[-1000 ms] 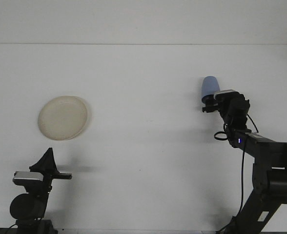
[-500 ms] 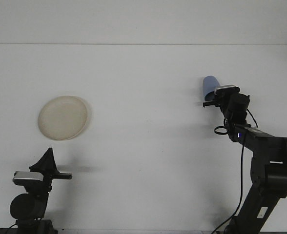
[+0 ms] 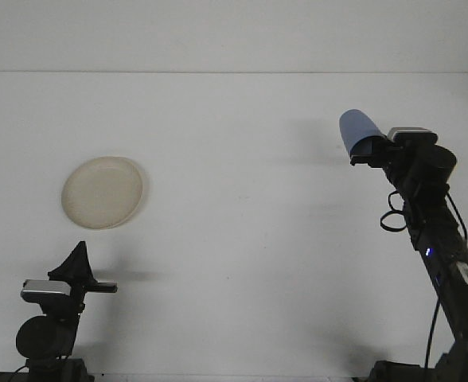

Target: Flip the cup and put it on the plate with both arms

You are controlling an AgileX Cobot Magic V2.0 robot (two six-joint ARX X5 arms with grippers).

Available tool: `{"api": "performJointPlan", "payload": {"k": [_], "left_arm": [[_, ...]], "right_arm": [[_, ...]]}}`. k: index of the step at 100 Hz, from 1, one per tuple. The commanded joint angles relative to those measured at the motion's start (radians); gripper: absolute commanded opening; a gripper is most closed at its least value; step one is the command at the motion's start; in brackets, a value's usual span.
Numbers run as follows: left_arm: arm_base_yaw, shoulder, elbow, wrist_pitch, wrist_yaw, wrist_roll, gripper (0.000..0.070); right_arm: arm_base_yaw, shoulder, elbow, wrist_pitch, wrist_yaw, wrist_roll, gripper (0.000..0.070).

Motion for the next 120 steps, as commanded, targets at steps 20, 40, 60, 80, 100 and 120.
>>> {"api": "performJointPlan", "payload": {"k": [20,40,60,80,100,120], "left_arm": [[0.001,-0.001,-0.019,0.010,-0.003,0.002,0.0014],[0.001,-0.001,-0.019,0.010,-0.003,0.002,0.0014],[0.001,-0.001,-0.019,0.011,-0.003,-0.004,0.0014],[0.001,-0.001,-0.019,0.010,-0.002,-0.153,0.0014],[0.001,-0.001,-0.019,0.010,-0.002,-0.289,0.0014],[0.001,-0.001,-0.019,0.010,-0.002,-0.294,0.0014]], "right_arm": [[0.055,-0.178,0.014,-0.165,-0.272,0.102,0.0000],[0.206,-0.224,0.066,-0.397,-0.282,0.023,0.0000],[0.414,-0.148,0.227,-0.777,-0.143,-0.169,0.0000],[0.596,0.012,0.414,-1.110,0.042,-0.284,0.0000],[0.738,0.205,0.551,-1.307,0.181,-0.321,0.0000],[0.838,0.361,0.618,-1.395,0.243,-0.338,0.0000]]}}
